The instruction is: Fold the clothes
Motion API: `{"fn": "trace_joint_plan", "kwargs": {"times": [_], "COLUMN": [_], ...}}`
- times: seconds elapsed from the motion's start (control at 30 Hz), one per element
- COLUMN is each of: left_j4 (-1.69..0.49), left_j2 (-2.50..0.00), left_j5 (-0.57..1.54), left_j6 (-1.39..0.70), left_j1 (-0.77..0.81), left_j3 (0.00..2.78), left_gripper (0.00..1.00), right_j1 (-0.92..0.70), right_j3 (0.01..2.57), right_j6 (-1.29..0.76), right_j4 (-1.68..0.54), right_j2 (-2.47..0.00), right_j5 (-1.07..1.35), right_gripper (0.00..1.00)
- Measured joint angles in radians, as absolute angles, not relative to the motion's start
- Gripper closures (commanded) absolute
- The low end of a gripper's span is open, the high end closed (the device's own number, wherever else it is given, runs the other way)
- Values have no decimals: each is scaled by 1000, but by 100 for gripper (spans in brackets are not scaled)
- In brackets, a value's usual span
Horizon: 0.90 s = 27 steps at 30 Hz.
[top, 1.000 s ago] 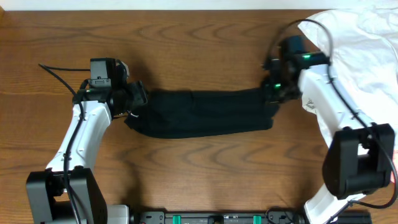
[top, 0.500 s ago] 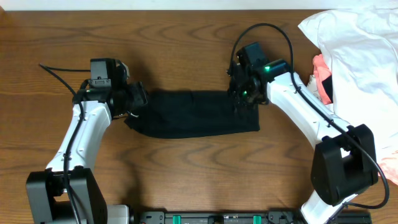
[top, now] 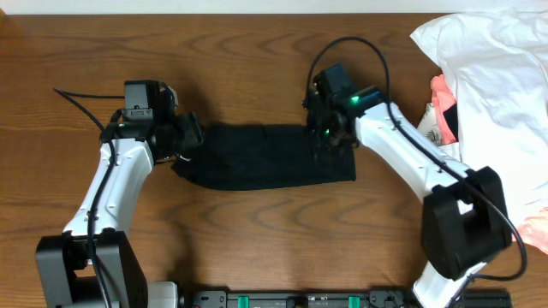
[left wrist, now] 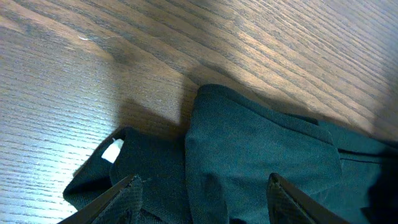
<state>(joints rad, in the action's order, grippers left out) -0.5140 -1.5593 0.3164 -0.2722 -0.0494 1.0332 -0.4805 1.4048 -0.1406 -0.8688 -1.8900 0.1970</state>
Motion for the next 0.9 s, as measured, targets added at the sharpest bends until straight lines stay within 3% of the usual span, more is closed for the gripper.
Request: {"fn": "trace_joint_plan", "kwargs": {"times": [0.07,0.1,0.13,0.23,0.53,0.9], "left_j4": [-514,-514,-514,-514,-514,-514], "left_j2": [-1559,-1559,-1559,-1559,-1559,-1559], "left_j5": [316,316,316,316,316,316], "left_j6": [-272,-272,-272,-272,-272,-272], "left_j1": [-49,-49,-50,-50,-49,-50], "left_j3": [1033,1033,1033,1033,1033,1033], "left_gripper": [35,35,35,35,35,35], "right_j1": [-498,-506,-516,-542,-555,-438], "right_j3": [1404,1404,1403,1402,1402,1402], "right_j6": [-143,-144,-145,-144,-107,-98], "right_j4": [-866,-865,-864,-855,-843,-834], "right_j2": [-1906,-1912,-1917,-1921,-1921,-1921], "right_j5": [196,196,194,194,184,200], "right_gripper": [87,74,68,53,55,63]}}
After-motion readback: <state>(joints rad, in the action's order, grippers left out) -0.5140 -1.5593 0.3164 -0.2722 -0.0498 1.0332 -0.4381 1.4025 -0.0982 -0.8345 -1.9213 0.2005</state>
